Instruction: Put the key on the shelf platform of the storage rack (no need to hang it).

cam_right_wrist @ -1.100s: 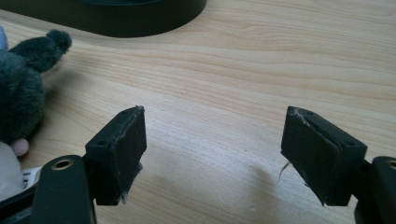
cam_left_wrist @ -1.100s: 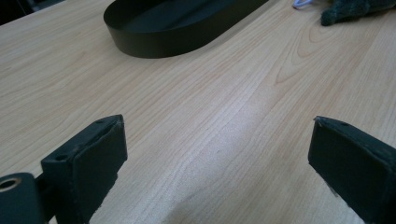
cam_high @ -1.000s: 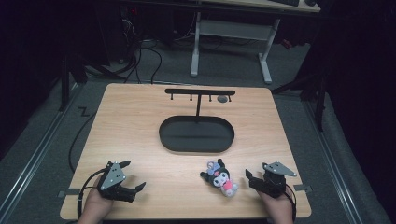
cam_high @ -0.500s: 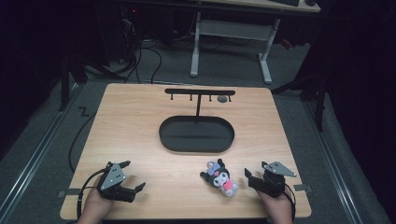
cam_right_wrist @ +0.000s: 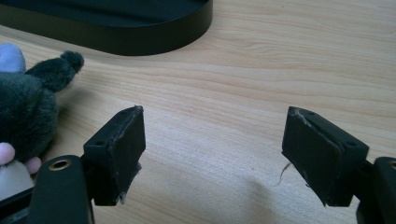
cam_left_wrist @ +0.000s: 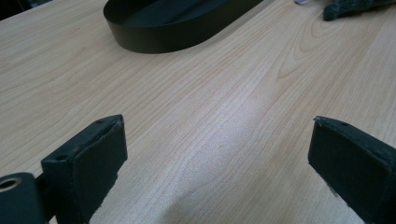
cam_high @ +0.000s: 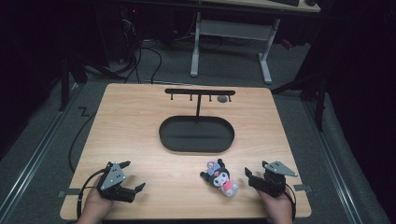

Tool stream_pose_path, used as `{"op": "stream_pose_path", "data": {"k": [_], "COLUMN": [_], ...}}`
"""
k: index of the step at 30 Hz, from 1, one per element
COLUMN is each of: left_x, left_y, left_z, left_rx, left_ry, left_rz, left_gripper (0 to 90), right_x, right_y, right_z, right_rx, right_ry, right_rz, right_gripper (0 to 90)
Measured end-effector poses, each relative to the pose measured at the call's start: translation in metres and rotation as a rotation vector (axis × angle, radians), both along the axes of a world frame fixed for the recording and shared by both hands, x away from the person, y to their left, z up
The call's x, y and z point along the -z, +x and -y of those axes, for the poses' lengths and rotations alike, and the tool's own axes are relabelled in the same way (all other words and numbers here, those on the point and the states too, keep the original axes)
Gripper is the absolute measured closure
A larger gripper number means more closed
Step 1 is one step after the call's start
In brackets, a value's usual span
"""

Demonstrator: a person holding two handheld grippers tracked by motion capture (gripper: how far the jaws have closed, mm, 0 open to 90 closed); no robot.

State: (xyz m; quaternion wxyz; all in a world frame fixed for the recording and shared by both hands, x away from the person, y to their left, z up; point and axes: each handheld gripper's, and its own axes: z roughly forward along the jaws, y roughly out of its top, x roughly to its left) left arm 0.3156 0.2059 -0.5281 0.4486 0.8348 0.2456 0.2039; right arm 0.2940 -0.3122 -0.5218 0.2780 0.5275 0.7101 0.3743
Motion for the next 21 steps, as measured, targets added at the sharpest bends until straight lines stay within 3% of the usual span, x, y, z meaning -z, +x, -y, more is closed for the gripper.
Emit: {"op": "stream_pose_path", "data": {"k": [5,17,21], "left_x": [-0.0001,0.0002,0.0001], "left_y": [0.0,0.0002,0.0002], "left_z": [-0.0002,-0.0002,-0.0004], "left_rx": [0.001,0.002,0.001], "left_ry": [0.002,0.007,0.006], "left_rz": [-0.002,-0.005,-0.004], "left_gripper": [5.3,5.4,5.5], "right_x": [-0.0043,-0.0073,-0.0073], "right_y": [-0.0007,-0.0019,-0.002], "right_z": [-0.0004,-0.0012,-0.0003], "right_rx": [-0.004,-0.009,-0.007], "right_ry": [-0.03,-0.039,-0.042], "right_rz": [0.0,-0.027,-0.065], "right_gripper": [21.6,21.6,21.5]}}
